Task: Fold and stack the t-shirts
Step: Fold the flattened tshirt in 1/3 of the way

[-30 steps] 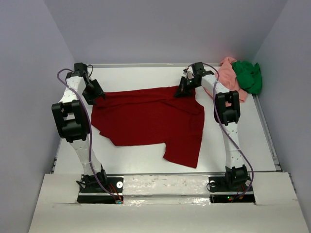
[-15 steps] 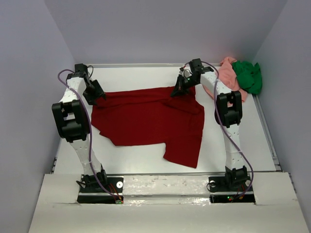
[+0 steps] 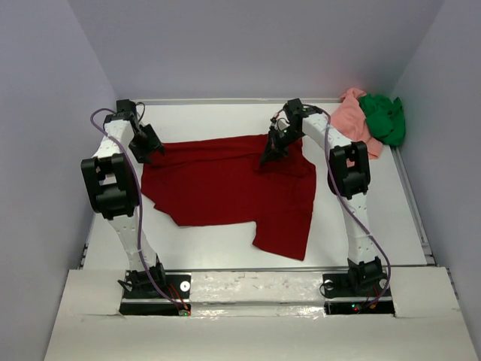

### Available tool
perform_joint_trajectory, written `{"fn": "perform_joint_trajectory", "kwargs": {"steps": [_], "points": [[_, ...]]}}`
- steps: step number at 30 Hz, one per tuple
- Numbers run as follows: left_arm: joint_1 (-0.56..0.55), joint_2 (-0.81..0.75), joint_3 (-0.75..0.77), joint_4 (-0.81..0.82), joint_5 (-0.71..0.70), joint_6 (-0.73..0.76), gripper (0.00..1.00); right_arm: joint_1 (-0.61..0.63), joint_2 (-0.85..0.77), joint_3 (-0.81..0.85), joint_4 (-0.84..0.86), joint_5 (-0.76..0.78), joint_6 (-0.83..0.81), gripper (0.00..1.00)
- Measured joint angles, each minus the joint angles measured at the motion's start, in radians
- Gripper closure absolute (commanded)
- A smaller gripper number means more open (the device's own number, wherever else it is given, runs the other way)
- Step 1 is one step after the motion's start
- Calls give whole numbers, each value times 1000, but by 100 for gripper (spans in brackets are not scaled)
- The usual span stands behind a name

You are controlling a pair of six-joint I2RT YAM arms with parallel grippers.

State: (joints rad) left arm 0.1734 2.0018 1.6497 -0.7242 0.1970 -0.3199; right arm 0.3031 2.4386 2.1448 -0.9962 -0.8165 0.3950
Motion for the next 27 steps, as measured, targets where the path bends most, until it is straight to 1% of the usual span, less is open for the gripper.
{"fn": "perform_joint_trajectory", "kwargs": {"steps": [3, 4, 7, 8, 10, 14, 19, 24, 27], "points": [[0, 0, 0, 2, 1, 0, 37, 1, 0, -6, -22, 8, -7, 90], [0, 0, 0, 2, 1, 0, 37, 5, -1, -7, -29, 11, -9, 81], [0, 0, 0, 2, 2, 0, 37, 6, -3, -10, -48, 20, -18, 73], [0, 0, 0, 2, 2, 0, 37, 6, -4, -13, -49, 21, -19, 66], [0, 0, 0, 2, 2, 0, 37, 6, -8, -21, -52, 26, -24, 59], [0, 0, 0, 2, 2, 0, 37, 6, -18, -24, -52, 35, -25, 57], [0, 0, 0, 2, 6, 0, 37, 6, -43, -34, -37, 40, -29, 58], [0, 0, -1, 1, 27, 0, 37, 6, -131, -128, 11, 60, -42, 55], [0, -2, -11, -1, 28, 4, 37, 6, -211, -224, 51, 85, -52, 54]]}}
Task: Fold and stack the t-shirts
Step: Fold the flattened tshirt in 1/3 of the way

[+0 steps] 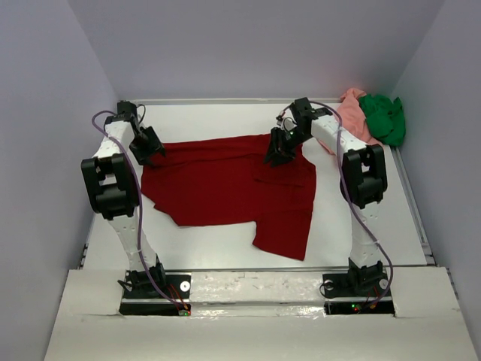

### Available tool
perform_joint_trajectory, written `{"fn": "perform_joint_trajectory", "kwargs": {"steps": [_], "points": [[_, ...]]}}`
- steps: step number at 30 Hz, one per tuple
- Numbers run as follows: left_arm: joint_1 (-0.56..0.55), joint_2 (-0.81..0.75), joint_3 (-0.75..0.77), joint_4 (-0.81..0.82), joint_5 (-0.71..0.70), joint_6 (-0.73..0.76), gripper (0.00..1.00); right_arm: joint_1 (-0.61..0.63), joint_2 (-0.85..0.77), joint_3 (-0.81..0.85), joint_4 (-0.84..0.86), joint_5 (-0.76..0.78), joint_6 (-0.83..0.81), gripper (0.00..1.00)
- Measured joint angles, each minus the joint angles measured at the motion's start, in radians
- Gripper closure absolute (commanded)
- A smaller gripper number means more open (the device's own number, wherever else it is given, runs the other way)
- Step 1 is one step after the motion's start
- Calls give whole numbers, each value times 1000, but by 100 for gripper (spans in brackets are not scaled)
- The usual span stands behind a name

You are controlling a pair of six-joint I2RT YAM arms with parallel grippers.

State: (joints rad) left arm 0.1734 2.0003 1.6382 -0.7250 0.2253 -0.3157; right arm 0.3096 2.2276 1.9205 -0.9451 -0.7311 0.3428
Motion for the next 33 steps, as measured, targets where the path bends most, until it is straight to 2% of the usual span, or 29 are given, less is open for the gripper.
{"fn": "perform_joint_trajectory", "kwargs": {"steps": [4, 5, 6, 7, 8, 20, 33], "points": [[0, 0, -31, -5, -16, 10, 37, 0, -60, -89, 51, 48, 1, 55], [0, 0, -44, -7, -22, 12, 37, 0, -61, -97, 67, 62, 1, 59], [0, 0, -50, -10, -28, 13, 37, 0, -60, -101, 84, 79, 1, 69], [0, 0, -55, -10, -32, 14, 38, 0, -57, -101, 93, 91, 4, 86], [0, 0, -56, -14, -38, 14, 38, 0, -54, -101, 103, 103, 6, 100], [5, 0, -24, -34, -172, 17, 38, 1, 23, -61, 146, 183, 16, 100], [7, 31, -24, -5, -200, -27, 39, 1, 25, -72, 153, 274, 15, 100]]}}
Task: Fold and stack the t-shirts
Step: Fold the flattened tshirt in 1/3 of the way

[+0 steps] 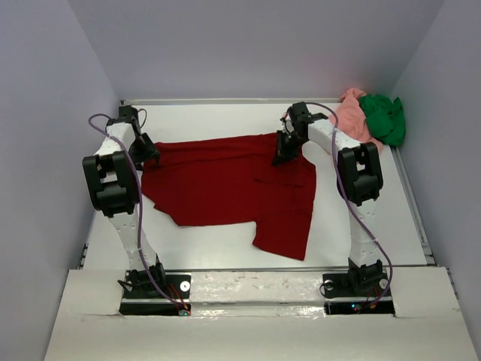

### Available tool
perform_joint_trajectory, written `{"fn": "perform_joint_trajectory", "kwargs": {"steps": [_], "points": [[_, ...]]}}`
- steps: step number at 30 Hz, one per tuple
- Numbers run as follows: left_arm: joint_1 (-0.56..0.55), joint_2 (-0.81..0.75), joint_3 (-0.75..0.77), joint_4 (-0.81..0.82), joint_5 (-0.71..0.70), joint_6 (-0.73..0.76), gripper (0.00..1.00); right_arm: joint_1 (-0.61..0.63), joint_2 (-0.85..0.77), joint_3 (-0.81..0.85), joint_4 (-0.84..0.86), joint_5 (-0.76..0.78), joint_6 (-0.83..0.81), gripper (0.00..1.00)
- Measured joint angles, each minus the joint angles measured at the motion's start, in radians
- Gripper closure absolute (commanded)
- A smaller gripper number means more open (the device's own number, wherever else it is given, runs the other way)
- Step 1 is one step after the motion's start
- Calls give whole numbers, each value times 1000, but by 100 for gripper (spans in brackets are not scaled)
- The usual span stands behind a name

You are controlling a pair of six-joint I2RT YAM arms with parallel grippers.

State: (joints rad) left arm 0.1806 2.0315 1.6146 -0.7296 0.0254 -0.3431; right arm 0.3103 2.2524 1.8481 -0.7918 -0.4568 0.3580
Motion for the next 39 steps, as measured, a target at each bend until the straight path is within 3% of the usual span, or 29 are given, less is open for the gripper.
{"fn": "perform_joint_trajectory", "kwargs": {"steps": [15, 18, 22, 24, 31, 39], "points": [[0, 68, 32, 23, -2, -36, 43, 0, 34, -17, -16, 80, -3, 100], [-2, 79, 39, 23, -11, -43, 56, 0, 34, -17, -16, 84, -4, 100], [-2, 81, 43, 23, -19, -53, 84, 0, 34, -17, -16, 84, -7, 100], [-3, 81, 50, 23, -19, -57, 89, 0, 34, -16, -16, 84, -8, 100], [-3, 81, 90, 15, -27, -60, 99, 0, 45, -2, -28, 83, -15, 100], [-3, 105, 172, -23, -52, -57, 99, 0, 54, 14, -43, 83, -16, 100]]}}
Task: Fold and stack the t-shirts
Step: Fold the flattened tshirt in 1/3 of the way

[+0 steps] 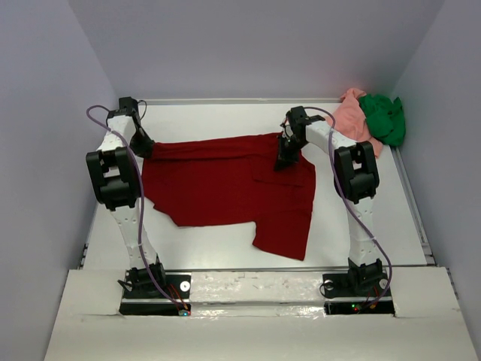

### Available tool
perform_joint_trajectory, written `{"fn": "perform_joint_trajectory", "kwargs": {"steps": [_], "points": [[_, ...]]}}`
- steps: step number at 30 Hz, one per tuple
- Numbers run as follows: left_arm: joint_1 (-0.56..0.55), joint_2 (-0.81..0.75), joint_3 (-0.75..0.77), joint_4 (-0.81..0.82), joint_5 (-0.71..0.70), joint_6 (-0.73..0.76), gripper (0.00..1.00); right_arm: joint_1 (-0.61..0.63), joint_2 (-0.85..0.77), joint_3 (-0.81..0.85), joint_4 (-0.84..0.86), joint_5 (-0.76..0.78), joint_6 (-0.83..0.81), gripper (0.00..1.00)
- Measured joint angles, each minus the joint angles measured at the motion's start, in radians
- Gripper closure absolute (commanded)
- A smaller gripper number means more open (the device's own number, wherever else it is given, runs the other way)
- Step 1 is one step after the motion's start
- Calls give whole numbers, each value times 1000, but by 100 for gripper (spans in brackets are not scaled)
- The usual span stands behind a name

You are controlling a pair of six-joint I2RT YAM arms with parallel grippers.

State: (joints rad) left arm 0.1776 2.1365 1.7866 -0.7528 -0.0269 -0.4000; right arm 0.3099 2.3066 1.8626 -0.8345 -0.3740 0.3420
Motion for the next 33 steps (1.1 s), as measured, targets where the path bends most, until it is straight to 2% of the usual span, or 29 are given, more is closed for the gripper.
{"fn": "perform_joint_trajectory", "kwargs": {"steps": [9, 11, 12, 15, 17, 19, 27, 33], "points": [[1, 30, 23, -30, -21, 20, 98, 0, 6, 9, -10, 0, -5, 100], [3, 32, 23, -35, -26, 26, 92, 0, 6, 11, -11, 0, -6, 100], [3, 32, 23, -36, -27, 27, 87, 0, 8, 13, -13, 0, -6, 100], [10, 32, 23, -37, -29, 32, 51, 0, 11, 18, -18, -1, -6, 100], [16, 32, 22, -38, -36, 39, 30, 0, 11, 20, -20, -1, -6, 100], [21, 32, 22, -37, -42, 47, 21, 0, 12, 20, -21, -2, -6, 100], [31, 20, 20, -38, -25, 51, 21, 0, 13, 21, -22, -4, -6, 100], [31, -180, -137, -21, 32, 48, 21, 0, 16, 26, -26, -8, -6, 100]]}}
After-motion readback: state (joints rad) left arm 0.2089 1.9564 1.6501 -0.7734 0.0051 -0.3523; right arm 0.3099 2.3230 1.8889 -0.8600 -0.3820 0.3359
